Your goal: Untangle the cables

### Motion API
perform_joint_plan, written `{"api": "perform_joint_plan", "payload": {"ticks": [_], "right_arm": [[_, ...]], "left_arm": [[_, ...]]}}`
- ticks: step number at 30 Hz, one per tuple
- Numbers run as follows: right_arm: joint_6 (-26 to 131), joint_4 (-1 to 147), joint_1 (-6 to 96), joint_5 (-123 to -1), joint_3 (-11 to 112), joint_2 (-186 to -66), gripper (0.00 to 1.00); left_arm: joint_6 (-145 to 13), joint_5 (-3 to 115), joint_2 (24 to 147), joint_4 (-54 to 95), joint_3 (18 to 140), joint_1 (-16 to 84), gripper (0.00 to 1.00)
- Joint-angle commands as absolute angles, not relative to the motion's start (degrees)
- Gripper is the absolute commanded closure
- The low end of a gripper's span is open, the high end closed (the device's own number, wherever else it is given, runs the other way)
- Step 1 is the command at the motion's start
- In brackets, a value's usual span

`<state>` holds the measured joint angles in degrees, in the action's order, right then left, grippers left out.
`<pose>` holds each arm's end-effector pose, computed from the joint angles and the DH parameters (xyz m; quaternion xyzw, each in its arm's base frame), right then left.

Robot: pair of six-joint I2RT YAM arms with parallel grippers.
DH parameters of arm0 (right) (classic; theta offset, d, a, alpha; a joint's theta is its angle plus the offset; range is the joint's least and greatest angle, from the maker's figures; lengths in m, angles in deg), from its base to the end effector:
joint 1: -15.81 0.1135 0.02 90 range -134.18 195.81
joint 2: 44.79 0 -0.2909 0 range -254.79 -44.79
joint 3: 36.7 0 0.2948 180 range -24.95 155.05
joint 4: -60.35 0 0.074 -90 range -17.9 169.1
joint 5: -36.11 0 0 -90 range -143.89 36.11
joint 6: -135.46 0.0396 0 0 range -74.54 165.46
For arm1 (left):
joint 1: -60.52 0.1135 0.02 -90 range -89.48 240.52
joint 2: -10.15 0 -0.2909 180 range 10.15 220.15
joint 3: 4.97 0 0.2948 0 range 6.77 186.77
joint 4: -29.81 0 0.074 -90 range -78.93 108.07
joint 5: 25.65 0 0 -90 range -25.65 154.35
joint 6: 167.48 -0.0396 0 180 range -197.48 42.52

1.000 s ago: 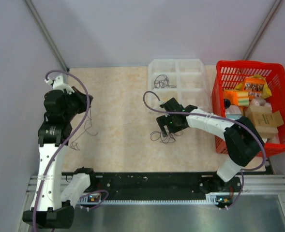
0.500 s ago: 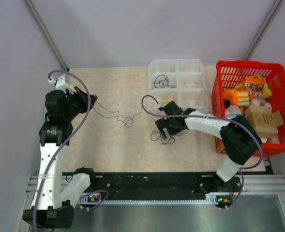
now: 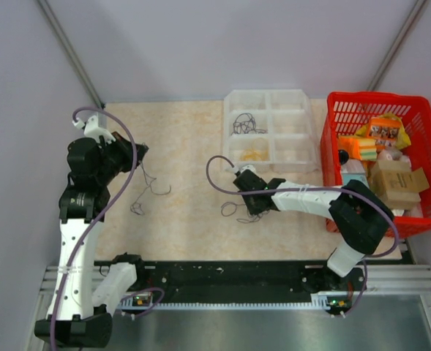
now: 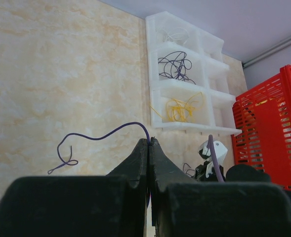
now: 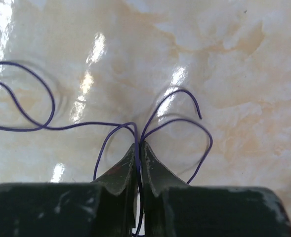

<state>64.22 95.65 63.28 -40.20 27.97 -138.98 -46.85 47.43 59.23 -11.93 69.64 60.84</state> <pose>0.2405 0.2484 0.1566 -0.2151 0.9452 0.0208 0.2448 0.2030 -0.0104 0.4291 -0.1259 0.7859 -0.2688 0.5424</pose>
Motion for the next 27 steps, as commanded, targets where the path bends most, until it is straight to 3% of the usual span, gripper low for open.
{"api": "perform_joint_plan", "payload": {"ticks": [1, 8, 12, 27], "right_arm": [[68.9, 100.2, 67.1, -30.2, 28.9, -140.3, 1.0], [65.7, 95.5, 66.9, -36.1, 36.7, -126.4, 1.0], [65.1, 96.2, 63.9, -36.8, 46.7, -125.1, 1.0], [54.2, 91.8, 50.4, -35.0, 83.1, -145.8, 1.0]], "left_arm": [[-46.9, 47.2, 58.1, -10.2, 70.1, 60.8, 1.0], [-47.1, 47.2, 57.8, -10.8, 70.2, 60.8, 1.0], [-46.4, 46.3, 57.6, -10.1, 70.0, 60.8, 1.0], [-46.3, 44.8, 57.7, -9.7, 70.4, 60.8, 1.0]]}}
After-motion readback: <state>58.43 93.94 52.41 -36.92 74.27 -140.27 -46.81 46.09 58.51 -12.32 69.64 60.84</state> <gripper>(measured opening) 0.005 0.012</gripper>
